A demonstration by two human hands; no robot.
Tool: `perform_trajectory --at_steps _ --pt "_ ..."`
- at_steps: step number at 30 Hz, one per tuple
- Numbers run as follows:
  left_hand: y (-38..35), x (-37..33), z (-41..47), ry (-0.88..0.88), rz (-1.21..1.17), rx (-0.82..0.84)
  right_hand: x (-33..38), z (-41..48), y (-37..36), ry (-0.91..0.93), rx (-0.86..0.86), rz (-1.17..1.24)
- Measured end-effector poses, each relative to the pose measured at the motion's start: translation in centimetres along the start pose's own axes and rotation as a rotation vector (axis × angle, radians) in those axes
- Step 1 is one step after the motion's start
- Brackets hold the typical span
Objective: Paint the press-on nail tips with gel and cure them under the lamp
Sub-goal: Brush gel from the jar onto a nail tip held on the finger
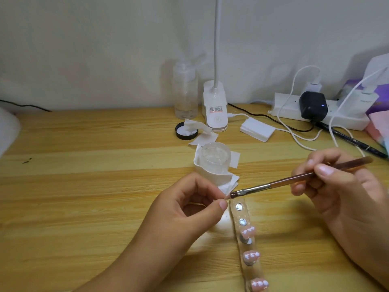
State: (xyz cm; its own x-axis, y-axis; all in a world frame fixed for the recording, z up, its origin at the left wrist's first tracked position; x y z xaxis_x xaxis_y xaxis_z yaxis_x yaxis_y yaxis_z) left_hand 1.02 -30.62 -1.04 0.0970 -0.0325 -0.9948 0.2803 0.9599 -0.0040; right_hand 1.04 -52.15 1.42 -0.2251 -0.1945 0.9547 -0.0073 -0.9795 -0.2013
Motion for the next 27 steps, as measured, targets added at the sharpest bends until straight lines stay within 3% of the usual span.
perform_trajectory --at_steps 8,14,27 --pt "0.04 0.06 0.00 -0.011 0.030 0.008 0.41 -0.05 0.04 0.063 0.005 -0.117" --pt "-0.14 -0.01 0.03 -0.019 0.021 0.013 -0.07 0.17 0.78 0.010 -0.040 0.004" --pt "-0.27 0.06 -0.11 0.005 0.038 0.027 0.02 0.13 0.38 -0.028 -0.071 -0.005"
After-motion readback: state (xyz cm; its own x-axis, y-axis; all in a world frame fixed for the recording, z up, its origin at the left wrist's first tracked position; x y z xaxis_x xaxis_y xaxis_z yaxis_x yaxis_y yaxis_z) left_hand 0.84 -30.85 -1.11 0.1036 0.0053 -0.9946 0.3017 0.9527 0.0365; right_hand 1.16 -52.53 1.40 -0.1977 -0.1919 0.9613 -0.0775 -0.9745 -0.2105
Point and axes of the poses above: each hand's wrist, its own z-axis towards the middle knuckle, its own y-axis out of the back of the hand, x = y × z, the point moved 9 cm from there along z, towards the middle knuckle, and after that the axes turned 3 degrees about -y, right-handed, at the moved point
